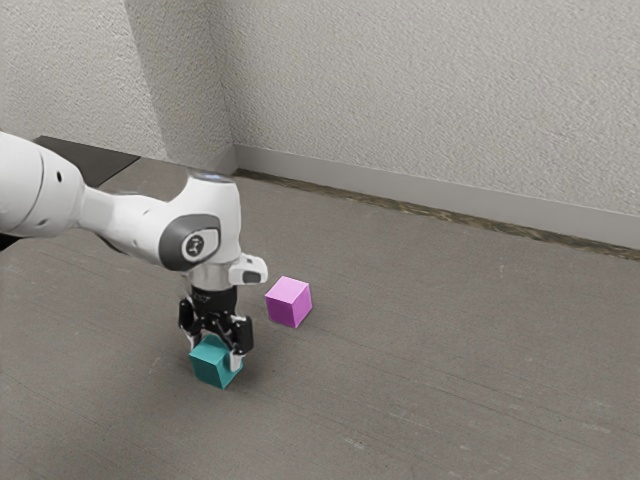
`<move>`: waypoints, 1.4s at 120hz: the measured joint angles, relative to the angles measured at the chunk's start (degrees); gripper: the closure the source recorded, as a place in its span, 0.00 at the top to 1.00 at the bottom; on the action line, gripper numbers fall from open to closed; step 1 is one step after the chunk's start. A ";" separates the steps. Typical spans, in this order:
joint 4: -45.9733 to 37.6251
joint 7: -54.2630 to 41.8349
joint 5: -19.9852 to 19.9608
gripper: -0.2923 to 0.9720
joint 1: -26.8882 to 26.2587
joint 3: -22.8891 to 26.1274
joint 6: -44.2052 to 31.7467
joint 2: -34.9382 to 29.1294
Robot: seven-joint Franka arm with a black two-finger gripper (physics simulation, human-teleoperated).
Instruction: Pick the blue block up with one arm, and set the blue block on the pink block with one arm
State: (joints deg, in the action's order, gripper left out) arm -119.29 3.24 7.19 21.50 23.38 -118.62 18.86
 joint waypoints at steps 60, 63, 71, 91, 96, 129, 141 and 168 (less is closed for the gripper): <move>2.76 0.43 -1.42 0.52 0.25 -0.01 -1.82 1.41; 3.54 0.20 -1.89 0.52 0.18 0.01 -1.76 1.44; 5.75 -0.45 -2.73 0.51 0.05 0.10 -1.11 1.38; 13.95 -1.84 -3.30 0.51 -0.33 0.08 2.30 1.63; 16.09 -2.14 -3.30 0.51 -0.40 0.04 2.96 2.29; 27.39 -3.72 -3.22 0.51 -2.34 -0.44 5.12 9.52; 30.83 -4.15 -3.20 0.51 -4.32 -2.24 5.41 11.60; 35.44 -5.21 -3.26 0.51 -6.35 -2.71 5.67 15.56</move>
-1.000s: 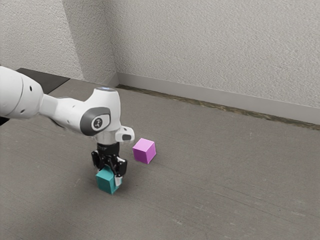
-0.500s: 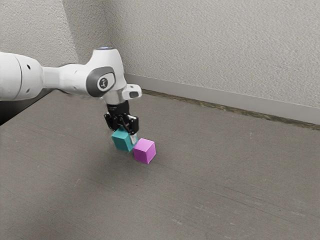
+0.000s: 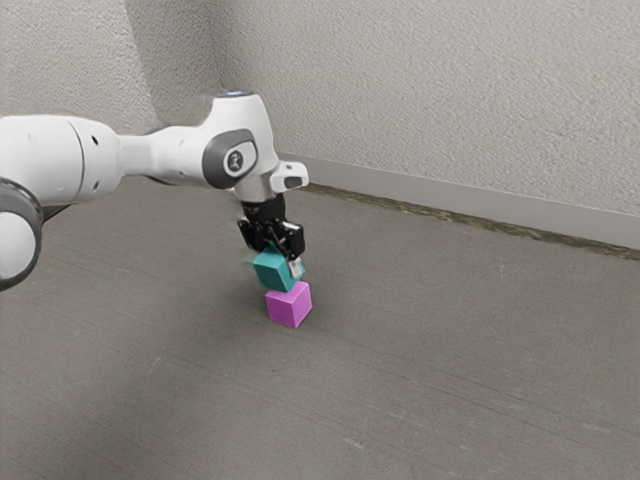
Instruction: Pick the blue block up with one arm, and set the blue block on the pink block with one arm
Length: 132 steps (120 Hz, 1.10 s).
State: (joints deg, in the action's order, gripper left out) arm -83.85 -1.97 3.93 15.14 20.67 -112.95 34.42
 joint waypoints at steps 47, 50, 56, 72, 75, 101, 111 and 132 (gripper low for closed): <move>0.68 -1.94 -0.42 0.69 -0.39 -0.15 0.20 0.44; 0.68 -2.11 -0.42 0.70 -0.38 -0.20 0.22 0.16; 0.68 -2.45 -0.42 0.72 -0.70 -0.23 0.43 -0.93; 0.42 -3.52 -0.47 0.74 -1.21 0.32 2.00 -5.77; 0.12 -3.90 -0.49 0.74 -1.26 0.39 2.38 -7.18; -7.78 -8.69 -0.47 0.76 -1.11 1.78 13.39 -30.22; -7.88 -10.44 0.31 0.76 0.73 5.25 21.05 -37.24; -5.07 -13.87 2.58 0.77 -2.35 7.24 30.97 -40.33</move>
State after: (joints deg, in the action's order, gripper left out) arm -88.92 -15.84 6.52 12.80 27.91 -81.98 -5.91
